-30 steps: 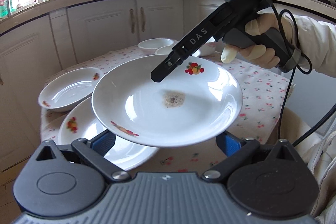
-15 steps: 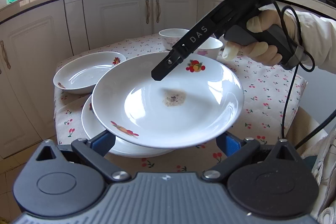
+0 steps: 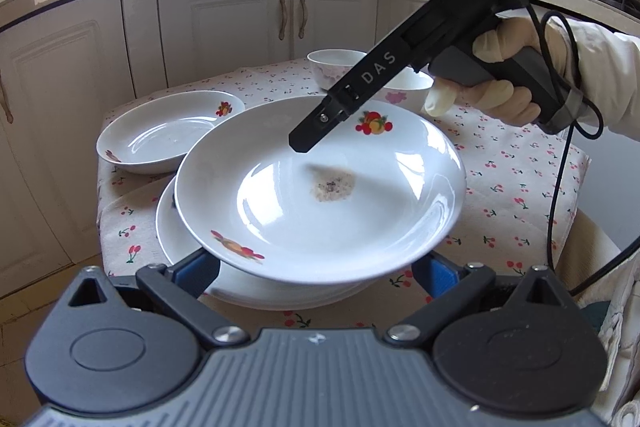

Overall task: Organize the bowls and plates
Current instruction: 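Carry the stained plate with the right gripper onto the other flowered plate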

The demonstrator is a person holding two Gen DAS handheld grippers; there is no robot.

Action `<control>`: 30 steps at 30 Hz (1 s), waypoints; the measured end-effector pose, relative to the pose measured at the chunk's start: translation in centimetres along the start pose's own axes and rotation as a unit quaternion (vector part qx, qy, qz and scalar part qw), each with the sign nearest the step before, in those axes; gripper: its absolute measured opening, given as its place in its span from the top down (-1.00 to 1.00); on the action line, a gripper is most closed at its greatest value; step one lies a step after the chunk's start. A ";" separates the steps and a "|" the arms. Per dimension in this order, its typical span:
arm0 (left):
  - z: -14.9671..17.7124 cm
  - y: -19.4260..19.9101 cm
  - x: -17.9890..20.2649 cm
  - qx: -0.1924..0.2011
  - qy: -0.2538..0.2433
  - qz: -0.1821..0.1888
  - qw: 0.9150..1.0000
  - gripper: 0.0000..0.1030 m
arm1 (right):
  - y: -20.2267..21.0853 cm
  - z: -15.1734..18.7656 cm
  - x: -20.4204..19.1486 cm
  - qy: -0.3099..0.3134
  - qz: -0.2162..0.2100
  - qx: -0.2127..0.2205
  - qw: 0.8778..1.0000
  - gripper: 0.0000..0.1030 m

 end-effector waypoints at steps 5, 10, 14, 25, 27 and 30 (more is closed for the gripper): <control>-0.2 -0.6 -0.3 -0.002 -0.001 0.009 1.000 -0.97 | 0.0 -0.1 0.4 -0.004 0.012 -0.003 1.000 -0.22; -0.3 -1.2 -0.6 -0.008 0.006 0.020 1.000 -0.97 | -0.4 -0.1 0.5 0.000 0.034 -0.007 0.999 -0.22; -0.3 -1.5 -0.7 -0.011 0.011 0.026 1.000 -0.97 | -0.4 -0.2 0.6 0.000 0.035 -0.007 0.999 -0.22; -0.9 -1.9 -0.9 -0.041 0.010 0.037 0.998 -0.98 | -0.3 -0.2 0.1 0.005 0.069 -0.010 0.998 -0.22; -1.0 -1.9 -0.8 -0.044 0.003 0.037 0.998 -0.98 | 0.0 -0.1 0.2 0.001 0.069 -0.009 0.998 -0.22; -1.2 -2.1 -0.9 -0.053 0.004 0.042 0.998 -0.98 | 0.2 0.0 0.2 -0.002 0.073 -0.008 0.997 -0.22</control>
Point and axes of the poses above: each gripper's, at about its wrist camera, not at the fingertips, and y roughly against the way its jaws point, x to its right, z to its underside, the point moved 6 cm from there along -y, roughly the way its jaws point, and after that the axes turned 14 degrees about -x, right-handed, at the moved point
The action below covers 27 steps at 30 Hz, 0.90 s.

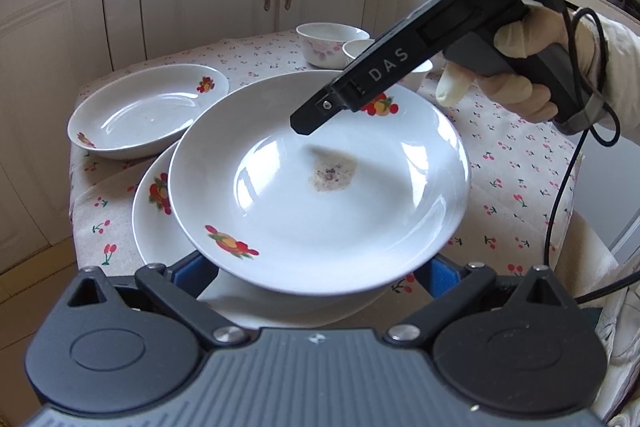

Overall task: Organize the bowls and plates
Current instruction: 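Carry the stained plate with the right gripper onto the other flowered plate, then lower the stained plate onto the stack and open the right gripper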

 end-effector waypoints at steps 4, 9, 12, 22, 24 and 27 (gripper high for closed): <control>-0.2 -0.3 -0.5 -0.016 0.019 0.017 1.000 -1.00 | -0.3 0.0 -0.2 0.000 0.010 -0.010 1.000 -0.22; -0.4 -0.3 -0.4 -0.031 0.024 0.015 0.999 -1.00 | -0.4 -0.1 -0.4 0.000 0.024 -0.017 1.000 -0.22; -0.7 -0.3 -0.3 -0.045 0.027 0.012 0.999 -0.98 | -0.4 0.1 -0.4 -0.003 0.020 -0.017 1.000 -0.22; -0.7 0.3 -0.2 -0.057 0.034 0.002 0.998 -0.98 | 0.2 0.7 -0.2 -0.019 0.011 -0.017 1.000 -0.22; -0.7 0.3 -0.2 -0.056 0.033 0.001 0.998 -0.98 | 0.4 0.9 -0.1 -0.026 0.005 -0.015 1.000 -0.22; -0.7 0.3 -0.3 -0.052 0.033 0.002 0.998 -0.98 | 0.7 1.3 -0.1 -0.035 -0.004 -0.013 0.999 -0.23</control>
Point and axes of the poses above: each gripper's, at about its wrist camera, not at the fingertips, and y roughly against the way its jaws point, x to its right, z to its underside, the point moved 6 cm from there along -y, roughly the way its jaws point, and after that the axes turned 14 degrees about -x, right-handed, at the moved point
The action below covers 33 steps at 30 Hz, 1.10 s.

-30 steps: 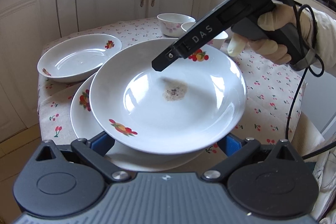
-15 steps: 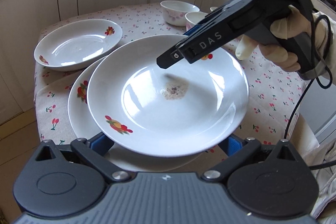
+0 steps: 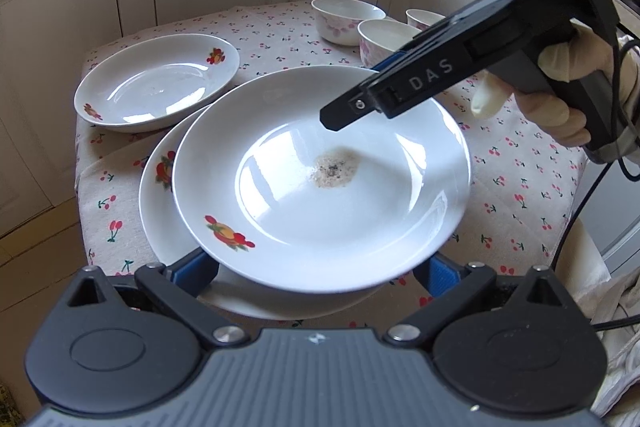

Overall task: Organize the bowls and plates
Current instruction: 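Lower the stained plate onto the stack and open the right gripper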

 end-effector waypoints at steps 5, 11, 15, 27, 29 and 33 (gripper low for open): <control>0.0 -0.1 0.1 -0.002 -0.003 -0.006 1.000 -0.98 | 0.6 0.5 0.1 -0.018 -0.011 0.003 1.000 -0.22; -0.2 -0.3 0.1 -0.013 -0.005 -0.010 1.000 -1.00 | 1.5 1.2 0.7 -0.040 -0.023 0.013 0.999 -0.08; -0.2 -0.4 0.0 -0.018 -0.004 -0.010 1.000 -1.00 | 2.1 1.7 1.2 -0.062 -0.039 0.016 0.997 0.04; -0.6 -0.7 0.0 -0.031 -0.002 -0.013 0.999 -0.99 | 3.7 3.0 2.0 -0.103 -0.074 0.026 0.992 0.06; -0.5 -0.6 0.1 -0.031 -0.001 -0.017 0.999 -0.98 | 3.8 3.1 2.1 -0.107 -0.082 0.027 0.990 0.06; -0.3 0.0 0.3 -0.027 0.002 -0.021 0.999 -0.98 | 3.5 3.3 2.3 -0.113 -0.093 0.032 0.989 0.06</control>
Point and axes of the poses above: each gripper's, at about its wrist camera, not at the fingertips, and y roughly against the way its jaws point, x to its right, z to its underside, the point moved 6 cm from there along -y, roughly the way its jaws point, and after that the axes turned 14 degrees about -x, right-handed, at the moved point
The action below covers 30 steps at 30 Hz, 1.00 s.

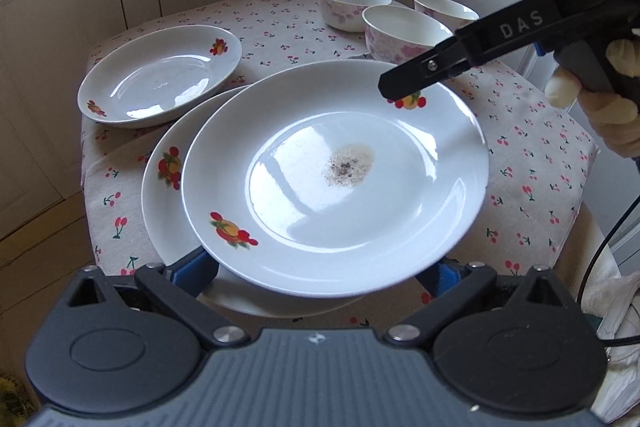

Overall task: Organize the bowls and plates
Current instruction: 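Lower the stained plate onto the stack and open the right gripper, then withdraw the right gripper and move it toward the shallow white dish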

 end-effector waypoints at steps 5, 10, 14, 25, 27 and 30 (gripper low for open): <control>0.4 0.5 0.0 0.010 0.006 0.007 1.000 -0.98 | -0.4 -0.1 0.3 -0.006 -0.016 0.007 1.000 0.06; 0.5 0.9 -0.2 0.014 0.019 0.017 1.000 -0.98 | -0.7 -0.3 0.2 -0.004 -0.015 0.005 1.000 0.06; 0.7 1.4 -0.2 0.018 0.024 0.015 0.999 -0.98 | -1.1 -0.6 0.4 -0.010 -0.022 0.003 1.000 0.06; 1.4 1.1 -1.0 0.009 0.016 -0.034 0.999 -0.98 | -3.0 -0.9 -0.1 -0.010 -0.027 -0.011 1.000 0.05; 1.7 0.9 -1.2 0.013 0.019 -0.034 0.999 -0.98 | -3.0 -0.9 -0.2 -0.005 -0.023 -0.010 1.000 0.04; 1.9 1.3 -1.7 0.026 0.044 -0.003 0.999 -0.98 | -2.8 -0.8 -0.3 0.000 -0.024 -0.011 1.000 -0.02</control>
Point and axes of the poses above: each gripper's, at about its wrist camera, not at the fingertips, and y roughly against the way its jaws point, x to its right, z to its underside, the point moved 6 cm from there along -y, roughly the way its jaws point, and after that the axes turned 14 degrees about -x, right-handed, at the moved point
